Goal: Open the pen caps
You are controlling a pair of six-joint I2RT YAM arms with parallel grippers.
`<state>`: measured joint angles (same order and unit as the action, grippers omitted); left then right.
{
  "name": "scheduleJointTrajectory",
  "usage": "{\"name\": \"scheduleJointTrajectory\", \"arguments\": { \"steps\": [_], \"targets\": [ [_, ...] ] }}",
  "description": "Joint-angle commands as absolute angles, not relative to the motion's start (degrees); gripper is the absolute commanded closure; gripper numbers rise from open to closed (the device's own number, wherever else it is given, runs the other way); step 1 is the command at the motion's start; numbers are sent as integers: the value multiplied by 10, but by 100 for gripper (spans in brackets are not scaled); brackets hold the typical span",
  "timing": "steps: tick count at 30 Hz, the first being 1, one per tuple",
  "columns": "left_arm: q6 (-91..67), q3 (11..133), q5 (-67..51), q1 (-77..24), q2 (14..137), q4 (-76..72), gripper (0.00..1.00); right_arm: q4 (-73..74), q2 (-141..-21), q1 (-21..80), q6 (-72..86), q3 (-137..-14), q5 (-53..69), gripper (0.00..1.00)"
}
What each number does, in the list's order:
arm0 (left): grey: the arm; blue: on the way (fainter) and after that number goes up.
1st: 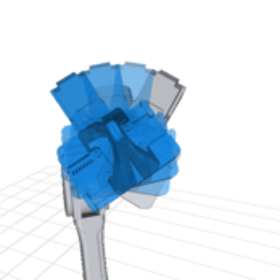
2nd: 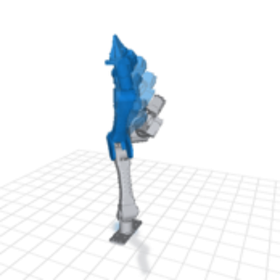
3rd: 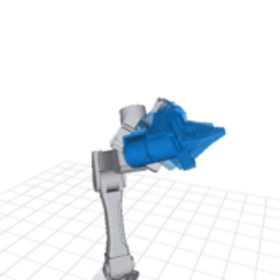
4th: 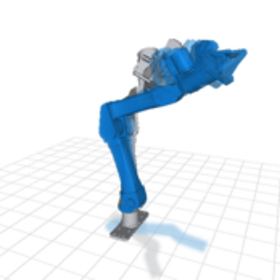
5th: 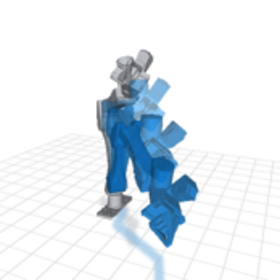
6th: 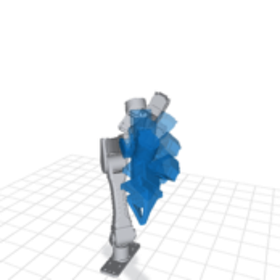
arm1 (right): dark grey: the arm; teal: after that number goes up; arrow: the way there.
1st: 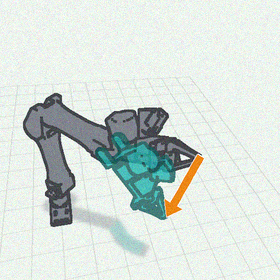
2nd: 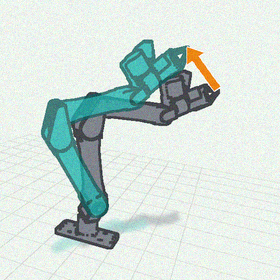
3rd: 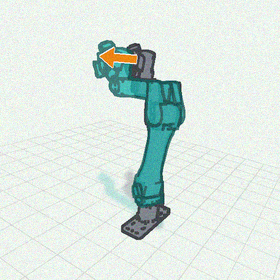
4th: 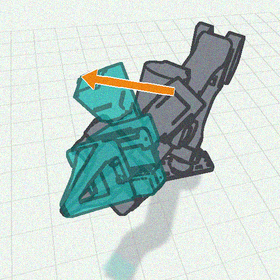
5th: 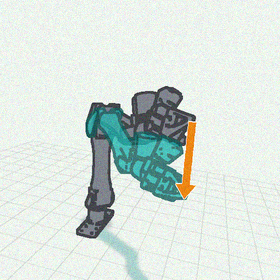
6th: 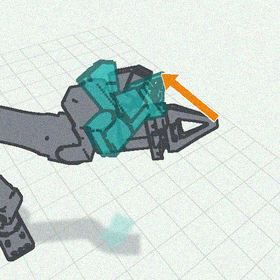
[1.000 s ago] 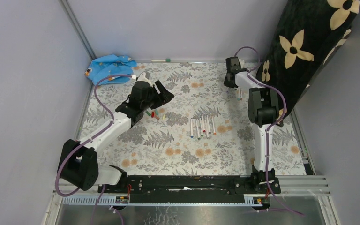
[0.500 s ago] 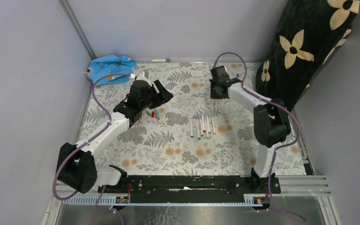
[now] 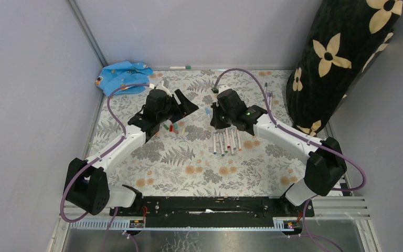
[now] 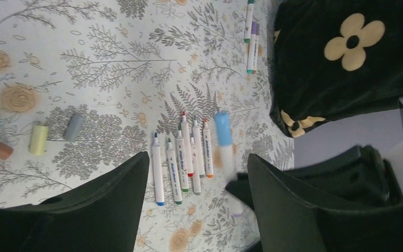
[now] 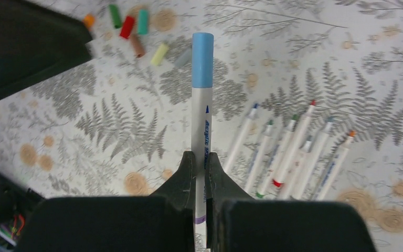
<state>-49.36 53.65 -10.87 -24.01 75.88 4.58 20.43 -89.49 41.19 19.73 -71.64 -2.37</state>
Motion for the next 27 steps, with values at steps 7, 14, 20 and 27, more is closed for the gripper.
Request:
{"name": "scheduleJointTrajectory", "arguments": {
  "steps": [7,14,20,27],
  "targets": [
    [-545,525,-161,-243,773,-20,24,182,-885,500,229,-733,-17,100],
    [-552,520,-176,-243,774,-8,24,179,-892,521,230,-755,-30,100],
    [-563,515,-181,-243,775,-1,25,177,-891,531,229,-764,-37,100],
    [-583,516,-183,-243,765,-1,33,173,-896,534,230,-765,-40,100]
  ]
}}
